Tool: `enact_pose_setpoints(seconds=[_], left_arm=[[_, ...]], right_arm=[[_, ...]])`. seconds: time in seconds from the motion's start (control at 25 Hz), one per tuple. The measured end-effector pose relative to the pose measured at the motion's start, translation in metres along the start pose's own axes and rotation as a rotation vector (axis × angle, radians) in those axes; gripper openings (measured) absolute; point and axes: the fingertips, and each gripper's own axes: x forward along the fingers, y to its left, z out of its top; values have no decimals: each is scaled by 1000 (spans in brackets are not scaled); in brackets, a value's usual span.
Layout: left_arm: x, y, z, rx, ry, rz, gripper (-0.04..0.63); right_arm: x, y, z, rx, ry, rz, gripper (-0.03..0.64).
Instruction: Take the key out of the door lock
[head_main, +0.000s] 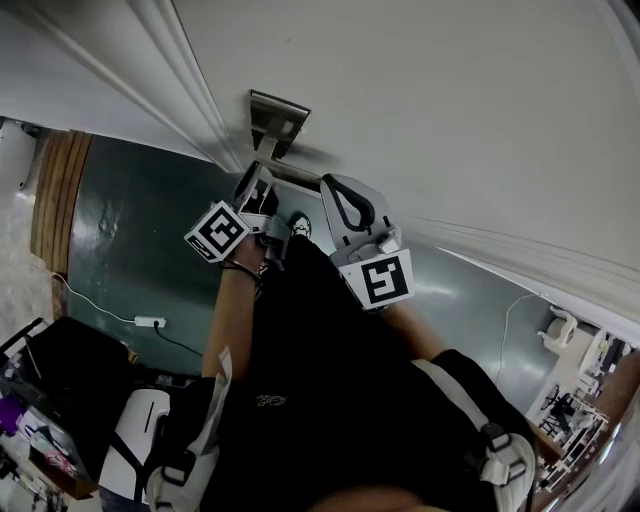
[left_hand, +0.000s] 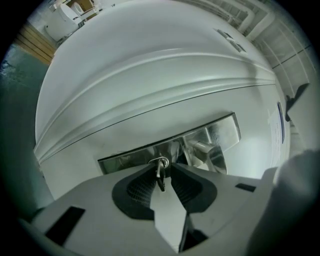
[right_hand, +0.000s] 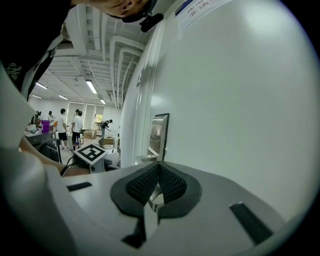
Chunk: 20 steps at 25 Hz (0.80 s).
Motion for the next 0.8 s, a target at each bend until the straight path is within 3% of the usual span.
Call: enact_pose_setpoints(seconds=[0.2,0.4,0.56,0.64,0.8], left_arm=[[1,1,-2,28,10,19,60],[1,1,-2,4,-14,10,51],[1,0,-2,56,7,6,51],[2,-2,-2,36,-1,-13,51],[0,-4,0,-77,-54,-31,41]], right_arm=[[-3,-4,-2,9,4,-10,9],[-5,-7,-3,6,0,-11,9],[-9,-7,-3,3,1,-8,9],[-10,-6,-3,4,2,-6,9],[-12,-1,1,-9,0,9,9]])
